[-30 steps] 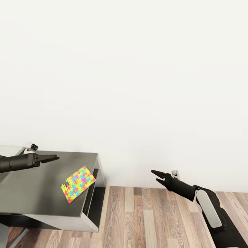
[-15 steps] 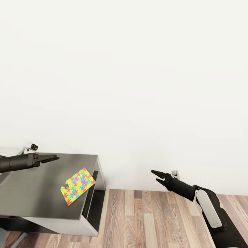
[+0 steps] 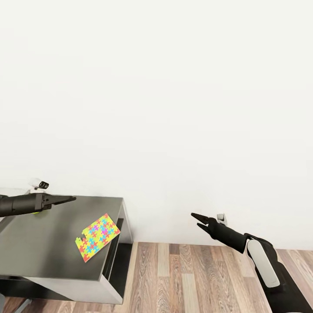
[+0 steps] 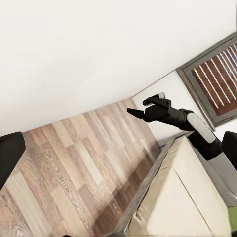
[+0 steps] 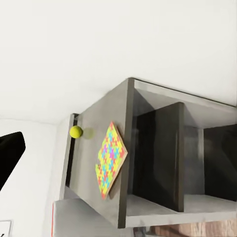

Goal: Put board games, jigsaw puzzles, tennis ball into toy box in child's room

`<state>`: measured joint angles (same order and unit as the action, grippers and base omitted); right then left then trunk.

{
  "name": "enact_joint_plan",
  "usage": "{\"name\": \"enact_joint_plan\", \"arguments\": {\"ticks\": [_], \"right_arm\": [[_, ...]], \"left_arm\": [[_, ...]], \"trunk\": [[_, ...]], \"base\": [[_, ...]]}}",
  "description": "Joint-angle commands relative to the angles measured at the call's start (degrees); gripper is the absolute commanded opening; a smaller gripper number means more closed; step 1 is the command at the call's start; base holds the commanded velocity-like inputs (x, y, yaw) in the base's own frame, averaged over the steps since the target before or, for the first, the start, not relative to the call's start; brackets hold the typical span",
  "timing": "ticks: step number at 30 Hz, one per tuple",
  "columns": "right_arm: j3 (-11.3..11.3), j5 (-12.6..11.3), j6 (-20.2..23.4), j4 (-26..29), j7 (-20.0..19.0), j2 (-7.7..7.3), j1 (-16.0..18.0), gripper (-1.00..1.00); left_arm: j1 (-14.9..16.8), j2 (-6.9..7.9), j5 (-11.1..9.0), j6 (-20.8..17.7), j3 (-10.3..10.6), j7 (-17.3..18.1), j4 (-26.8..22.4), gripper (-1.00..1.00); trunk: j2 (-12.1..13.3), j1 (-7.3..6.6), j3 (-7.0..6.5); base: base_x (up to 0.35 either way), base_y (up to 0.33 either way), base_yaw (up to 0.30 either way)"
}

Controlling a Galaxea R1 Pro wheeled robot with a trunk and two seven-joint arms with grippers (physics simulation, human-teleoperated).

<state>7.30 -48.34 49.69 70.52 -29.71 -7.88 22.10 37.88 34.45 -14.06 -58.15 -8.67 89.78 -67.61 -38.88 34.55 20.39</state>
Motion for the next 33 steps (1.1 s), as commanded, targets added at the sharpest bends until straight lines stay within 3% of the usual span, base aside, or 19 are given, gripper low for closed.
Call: {"name": "enact_joint_plan", "arguments": {"ticks": [1, 12, 26, 33], "right_arm": [[0.1, 0.1, 0.3, 0.0, -0.3, 0.00, 0.0, 1.00], [0.0, 0.5, -0.5, 0.1, -0.7, 0.06, 0.0, 1.00], [0.0, 0.7, -1.7, 0.0, -0.7, 0.06, 0.0, 1.00], [-1.5, 0.7, -3.0, -0.1, -0.7, 0.05, 0.0, 1.00]], "left_arm": [[-0.4, 0.02, -0.1, -0.7, 0.0, 0.2, -0.8, 1.00], [-4.1, 0.07, -5.1, -1.7, 0.1, 0.2, -8.3, 1.00], [-5.6, -0.49, -6.0, -1.8, 1.0, 0.2, -9.3, 1.00], [-6.2, -0.54, -6.1, -1.8, 1.5, 0.2, -9.3, 1.00]], "trunk": [[-0.5, 0.24, 0.16], [-4.9, 2.66, 1.09], [-10.5, 5.73, 2.26], [-13.3, 7.27, 2.85]], "base": [[0.000, 0.000, 0.000], [0.000, 0.000, 0.000], [0.000, 0.000, 0.000], [0.000, 0.000, 0.000]]}}
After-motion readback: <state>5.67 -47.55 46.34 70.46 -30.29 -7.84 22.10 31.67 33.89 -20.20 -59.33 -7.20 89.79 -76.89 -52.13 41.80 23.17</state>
